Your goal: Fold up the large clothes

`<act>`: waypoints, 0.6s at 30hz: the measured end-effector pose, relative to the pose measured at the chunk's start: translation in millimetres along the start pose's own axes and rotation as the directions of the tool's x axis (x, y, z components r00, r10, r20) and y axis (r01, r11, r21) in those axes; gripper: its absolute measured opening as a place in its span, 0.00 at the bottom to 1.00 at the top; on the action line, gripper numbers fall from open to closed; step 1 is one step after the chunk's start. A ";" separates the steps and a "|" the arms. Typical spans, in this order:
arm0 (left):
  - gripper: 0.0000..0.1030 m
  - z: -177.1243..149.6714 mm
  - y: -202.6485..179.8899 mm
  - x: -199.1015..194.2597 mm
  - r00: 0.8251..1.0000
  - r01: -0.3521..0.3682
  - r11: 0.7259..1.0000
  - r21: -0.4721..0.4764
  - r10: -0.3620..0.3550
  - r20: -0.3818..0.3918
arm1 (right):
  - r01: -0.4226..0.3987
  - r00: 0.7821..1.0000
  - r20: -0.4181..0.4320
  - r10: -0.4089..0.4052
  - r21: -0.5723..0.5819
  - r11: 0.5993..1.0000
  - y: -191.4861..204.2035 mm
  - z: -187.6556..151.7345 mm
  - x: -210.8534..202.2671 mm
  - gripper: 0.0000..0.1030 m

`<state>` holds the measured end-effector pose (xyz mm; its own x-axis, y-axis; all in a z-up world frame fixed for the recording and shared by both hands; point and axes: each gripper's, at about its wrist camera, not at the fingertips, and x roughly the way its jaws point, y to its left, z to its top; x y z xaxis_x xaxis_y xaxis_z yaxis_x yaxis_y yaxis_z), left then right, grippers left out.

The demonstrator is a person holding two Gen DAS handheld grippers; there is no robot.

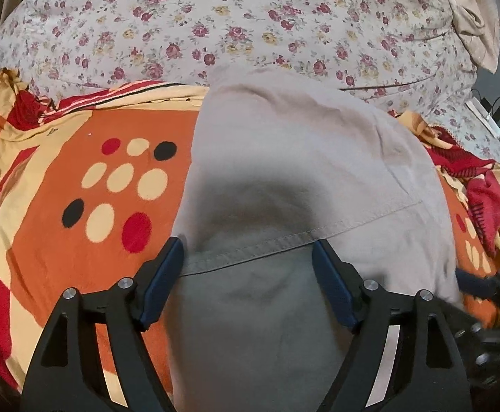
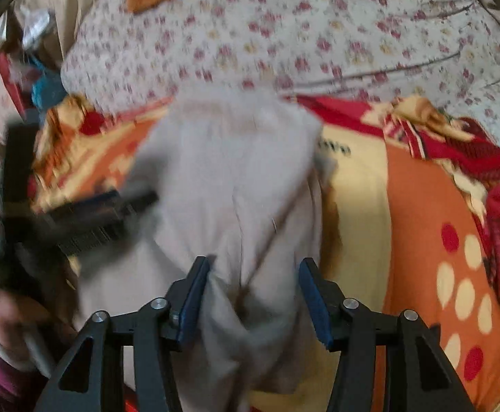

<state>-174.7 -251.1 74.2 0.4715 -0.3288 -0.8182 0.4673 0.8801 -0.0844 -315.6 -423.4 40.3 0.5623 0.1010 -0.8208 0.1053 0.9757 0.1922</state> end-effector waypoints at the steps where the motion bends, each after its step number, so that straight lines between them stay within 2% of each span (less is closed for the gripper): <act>1: 0.76 -1.3 -2.3 -0.3 1.000 -0.007 1.000 0.011 0.007 0.004 | 0.011 1.000 0.000 -0.011 -0.015 1.000 -0.3 -6.1 3.7 0.50; 3: 0.76 -3.4 -5.8 -2.1 1.000 -0.026 0.999 0.029 0.026 0.005 | 0.053 0.999 0.012 -0.052 -0.063 0.997 3.0 -11.8 5.1 0.54; 5: 0.76 -4.6 -4.5 -4.9 1.000 -0.027 0.999 0.028 0.027 -0.001 | 0.067 0.998 0.012 -0.066 -0.071 0.995 4.8 -11.6 -1.6 0.54; 7: 0.76 -7.3 0.6 -10.4 1.000 -0.017 1.000 0.005 0.017 0.002 | 0.046 0.999 0.025 -0.045 -0.041 0.998 2.5 -9.6 -12.0 0.55; 10: 0.76 -11.9 8.3 -20.9 1.000 -0.027 0.999 -0.035 0.027 0.015 | -0.023 0.996 0.091 0.019 0.047 0.999 -0.9 -7.5 -34.8 0.58; 12: 0.76 -15.5 10.9 -30.5 0.998 -0.045 0.998 -0.043 0.047 0.037 | -0.022 0.992 0.126 0.011 0.084 0.996 0.2 -5.3 -43.4 0.75; 14: 0.76 -19.5 10.6 -42.0 0.996 -0.051 0.998 -0.037 0.054 0.071 | 0.002 0.987 0.158 -0.019 0.108 0.994 2.5 -3.2 -49.3 0.77; 18: 0.76 -27.5 8.7 -63.5 0.986 -0.070 0.997 -0.017 0.072 0.153 | 0.020 0.985 0.170 -0.041 0.123 0.992 11.6 1.0 -48.8 0.78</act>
<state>-221.1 -213.1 109.8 0.6124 -0.3133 -0.7258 0.4205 0.9066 -0.0365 -340.9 -417.3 83.1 0.6885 0.0266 -0.7248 0.2163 0.9463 0.2403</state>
